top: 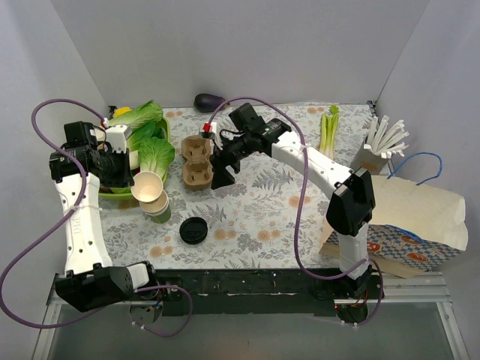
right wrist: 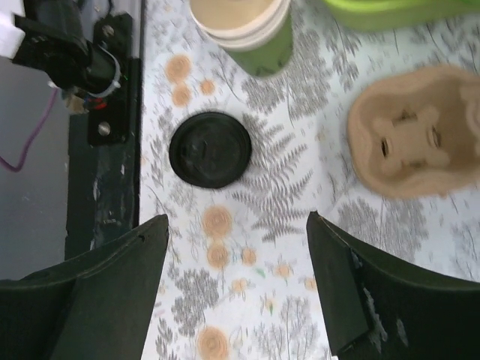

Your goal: Pack the takeout coffee

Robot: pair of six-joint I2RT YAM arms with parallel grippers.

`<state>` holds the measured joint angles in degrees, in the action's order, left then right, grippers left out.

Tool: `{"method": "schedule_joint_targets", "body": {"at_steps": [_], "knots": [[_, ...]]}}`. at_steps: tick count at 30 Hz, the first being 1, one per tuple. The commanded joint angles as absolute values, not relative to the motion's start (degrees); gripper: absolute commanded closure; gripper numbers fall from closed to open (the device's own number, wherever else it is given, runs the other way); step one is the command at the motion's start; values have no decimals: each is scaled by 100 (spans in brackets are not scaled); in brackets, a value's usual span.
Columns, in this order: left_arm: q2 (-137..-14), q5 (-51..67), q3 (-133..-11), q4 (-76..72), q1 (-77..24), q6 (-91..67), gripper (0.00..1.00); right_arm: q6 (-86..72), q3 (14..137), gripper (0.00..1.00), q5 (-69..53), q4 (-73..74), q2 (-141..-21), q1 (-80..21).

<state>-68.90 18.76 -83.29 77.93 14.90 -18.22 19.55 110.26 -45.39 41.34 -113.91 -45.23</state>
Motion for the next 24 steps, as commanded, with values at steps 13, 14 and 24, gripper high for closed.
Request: {"method": "schedule_joint_targets", "body": {"at_steps": [13, 14, 24], "knots": [[-7979, 3665, -9764, 7726, 1022, -2566, 100, 2618, 7001, 46, -2014, 4474, -8825, -3044], [-8041, 3543, -9791, 7578, 863, -2584, 100, 2637, 6831, 47, -1847, 4456, -8676, -2902], [-9412, 3349, -10801, 7515, -894, -2426, 100, 2936, 5652, 48, -1433, 4623, -7972, -1785]]}}
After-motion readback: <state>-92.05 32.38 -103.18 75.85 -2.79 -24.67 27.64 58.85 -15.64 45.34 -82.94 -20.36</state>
